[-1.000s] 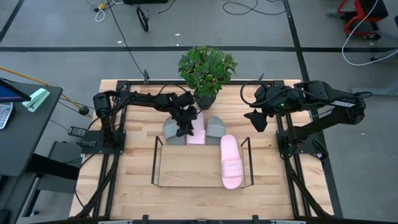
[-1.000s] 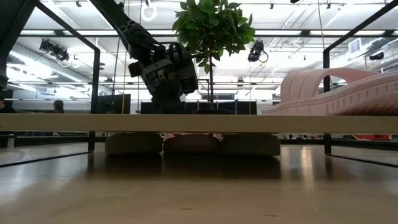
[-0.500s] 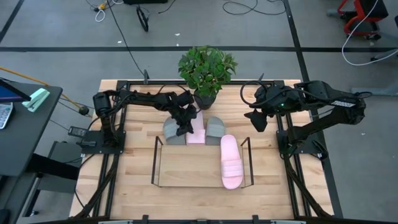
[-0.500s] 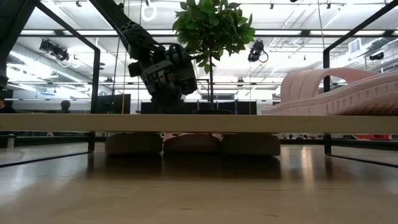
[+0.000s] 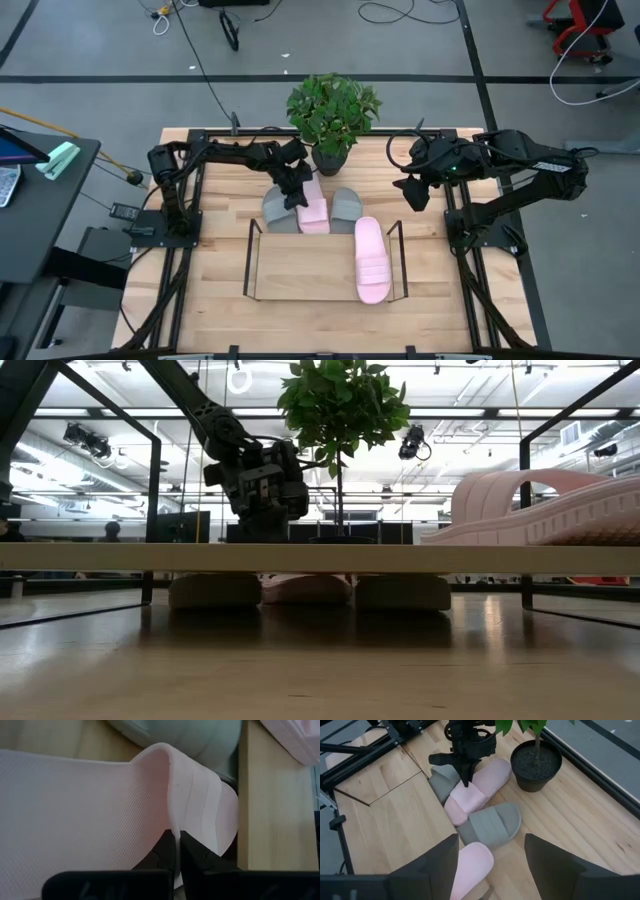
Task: Pick and place slides into the shelf
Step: Put the pink slipper on the shelf
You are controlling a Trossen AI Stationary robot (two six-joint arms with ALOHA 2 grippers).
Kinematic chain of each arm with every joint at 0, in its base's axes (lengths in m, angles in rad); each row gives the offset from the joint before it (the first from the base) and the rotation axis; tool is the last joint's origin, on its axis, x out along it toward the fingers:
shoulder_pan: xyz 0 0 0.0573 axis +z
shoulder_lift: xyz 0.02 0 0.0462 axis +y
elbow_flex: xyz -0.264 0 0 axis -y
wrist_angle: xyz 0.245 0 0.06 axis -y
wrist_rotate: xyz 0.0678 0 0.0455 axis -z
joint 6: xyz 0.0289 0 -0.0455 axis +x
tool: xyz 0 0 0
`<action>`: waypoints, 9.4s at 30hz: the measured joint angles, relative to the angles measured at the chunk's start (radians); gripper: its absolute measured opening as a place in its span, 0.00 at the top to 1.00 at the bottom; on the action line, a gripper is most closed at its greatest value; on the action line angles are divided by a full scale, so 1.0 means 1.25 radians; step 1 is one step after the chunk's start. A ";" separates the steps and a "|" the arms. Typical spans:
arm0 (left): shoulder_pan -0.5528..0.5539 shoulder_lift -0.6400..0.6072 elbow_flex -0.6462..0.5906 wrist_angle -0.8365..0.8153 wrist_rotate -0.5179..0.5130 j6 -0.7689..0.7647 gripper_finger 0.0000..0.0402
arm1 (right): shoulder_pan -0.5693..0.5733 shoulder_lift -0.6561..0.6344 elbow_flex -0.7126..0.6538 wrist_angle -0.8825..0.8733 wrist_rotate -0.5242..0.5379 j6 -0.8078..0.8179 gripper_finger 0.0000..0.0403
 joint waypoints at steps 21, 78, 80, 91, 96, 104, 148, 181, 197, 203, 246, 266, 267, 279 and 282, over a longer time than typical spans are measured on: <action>0.108 -0.062 -0.002 -0.031 -0.014 -0.036 0.97 | 0.000 0.000 0.000 0.000 0.004 0.003 0.43; -0.137 -0.520 -0.001 -0.004 0.043 -0.312 0.97 | 0.242 0.000 0.000 0.113 0.088 0.120 0.46; -0.159 -0.502 -0.001 0.006 0.038 -0.315 0.97 | 0.264 0.003 0.000 0.113 0.106 0.141 0.46; -0.298 -0.415 -0.001 0.130 0.002 -0.362 0.97 | 0.348 0.051 0.000 0.114 0.155 0.206 0.47; -0.349 -0.385 -0.001 0.166 -0.052 -0.386 0.97 | 0.367 0.067 0.000 0.112 0.166 0.189 0.47; -0.403 -0.314 0.039 0.208 -0.100 -0.398 0.97 | 0.407 0.075 0.000 0.103 0.160 0.109 0.47; -0.457 0.000 0.233 0.050 -0.077 -0.154 0.97 | 0.519 0.078 0.000 0.064 0.169 0.154 0.47; -0.455 0.006 0.233 0.082 -0.079 -0.168 0.98 | 0.519 0.078 0.000 0.061 0.174 0.165 0.47; -0.456 0.028 0.234 0.099 -0.076 -0.200 0.95 | 0.519 0.078 0.000 0.061 0.174 0.169 0.47; -0.456 0.028 0.234 0.094 -0.077 -0.198 0.95 | 0.519 0.078 0.000 0.061 0.174 0.171 0.47; -0.456 0.026 0.233 0.097 -0.140 -0.178 0.75 | 0.519 0.078 0.000 0.061 0.174 0.168 0.47; -0.472 0.026 0.233 0.094 -0.136 -0.153 0.58 | 0.519 0.078 0.000 0.061 0.174 0.167 0.47; -0.472 0.026 0.233 0.094 -0.140 -0.152 0.57 | 0.519 0.078 0.000 0.061 0.174 0.168 0.47; -0.477 0.054 0.233 0.102 -0.153 -0.167 0.47 | 0.519 0.078 0.000 0.061 0.174 0.167 0.47; -0.479 0.055 0.232 0.094 -0.170 -0.173 0.47 | 0.519 0.078 0.000 0.060 0.174 0.167 0.47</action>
